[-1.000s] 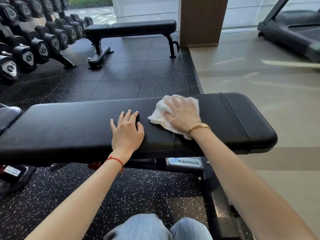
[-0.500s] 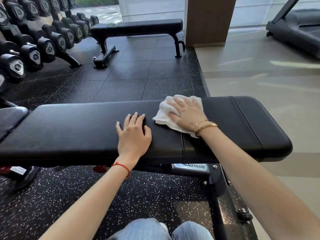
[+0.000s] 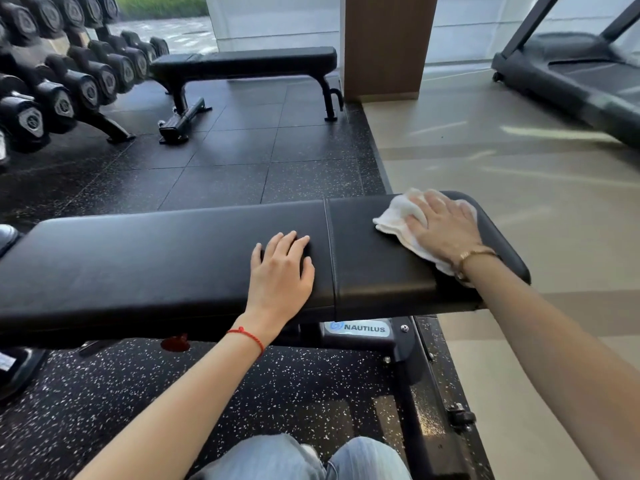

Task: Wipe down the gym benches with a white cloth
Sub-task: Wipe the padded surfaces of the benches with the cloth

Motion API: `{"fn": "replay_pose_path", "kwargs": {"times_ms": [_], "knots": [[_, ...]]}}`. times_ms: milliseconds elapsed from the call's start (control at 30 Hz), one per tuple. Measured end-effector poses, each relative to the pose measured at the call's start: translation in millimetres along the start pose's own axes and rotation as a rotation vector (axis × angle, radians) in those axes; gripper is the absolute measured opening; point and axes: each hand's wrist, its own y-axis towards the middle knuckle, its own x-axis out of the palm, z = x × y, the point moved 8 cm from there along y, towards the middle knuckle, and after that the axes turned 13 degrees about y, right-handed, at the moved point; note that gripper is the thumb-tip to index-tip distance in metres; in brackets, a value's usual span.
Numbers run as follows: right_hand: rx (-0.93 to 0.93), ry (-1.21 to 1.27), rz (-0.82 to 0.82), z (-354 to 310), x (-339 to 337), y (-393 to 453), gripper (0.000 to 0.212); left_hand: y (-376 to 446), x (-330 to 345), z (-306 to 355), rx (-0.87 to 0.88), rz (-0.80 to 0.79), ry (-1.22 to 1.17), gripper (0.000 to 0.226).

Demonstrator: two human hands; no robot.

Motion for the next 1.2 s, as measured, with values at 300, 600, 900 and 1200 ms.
{"fn": "replay_pose_path", "kwargs": {"times_ms": [300,600,900,1200], "knots": [[-0.338,-0.039,-0.079,-70.2,25.1,-45.2,0.056,-2.0,4.9,0.1,0.01,0.01,0.021,0.044],[0.069,-0.029,-0.027,36.5,-14.8,20.4,0.056,-3.1,6.6,3.0,-0.005,0.023,0.03,0.044],[-0.418,-0.011,-0.151,-13.8,-4.5,-33.4,0.052,-3.5,1.5,1.5,-0.004,0.04,0.012,0.041],[-0.581,-0.249,-0.031,-93.6,38.4,-137.9,0.062,-2.7,4.7,2.5,-0.014,0.028,-0.02,0.042]]}}
